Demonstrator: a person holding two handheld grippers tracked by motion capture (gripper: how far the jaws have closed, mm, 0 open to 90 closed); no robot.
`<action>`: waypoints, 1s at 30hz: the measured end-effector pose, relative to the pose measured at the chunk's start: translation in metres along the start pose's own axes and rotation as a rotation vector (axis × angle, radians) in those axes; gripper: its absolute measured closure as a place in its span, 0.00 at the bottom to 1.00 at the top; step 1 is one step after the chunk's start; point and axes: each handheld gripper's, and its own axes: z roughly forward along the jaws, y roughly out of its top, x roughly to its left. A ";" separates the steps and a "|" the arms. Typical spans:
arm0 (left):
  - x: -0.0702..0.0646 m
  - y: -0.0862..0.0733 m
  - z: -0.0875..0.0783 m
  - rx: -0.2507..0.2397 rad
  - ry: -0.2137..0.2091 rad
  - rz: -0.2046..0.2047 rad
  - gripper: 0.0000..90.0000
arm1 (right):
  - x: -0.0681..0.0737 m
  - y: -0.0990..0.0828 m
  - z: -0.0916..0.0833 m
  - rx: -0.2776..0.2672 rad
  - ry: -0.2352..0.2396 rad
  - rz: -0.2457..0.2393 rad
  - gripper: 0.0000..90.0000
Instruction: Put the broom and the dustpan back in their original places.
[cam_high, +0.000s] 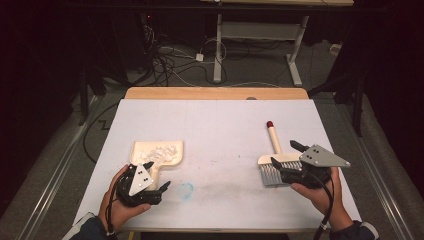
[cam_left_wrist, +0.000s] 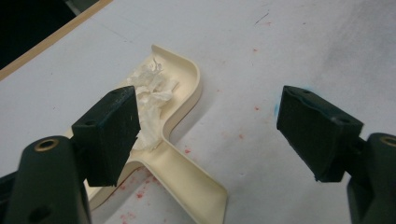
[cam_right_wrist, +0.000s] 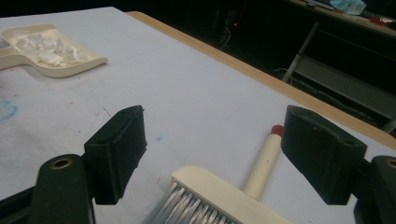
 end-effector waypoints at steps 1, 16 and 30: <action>0.000 0.000 0.000 0.000 -0.002 -0.001 0.23 | 0.000 -0.001 -0.001 0.001 -0.003 -0.005 0.25; -0.001 0.001 0.002 0.004 -0.006 0.011 0.23 | -0.003 -0.022 -0.017 0.002 -0.023 -0.021 0.24; -0.001 0.002 0.006 0.013 -0.008 0.005 0.23 | 0.002 -0.065 -0.019 0.036 -0.026 -0.003 0.25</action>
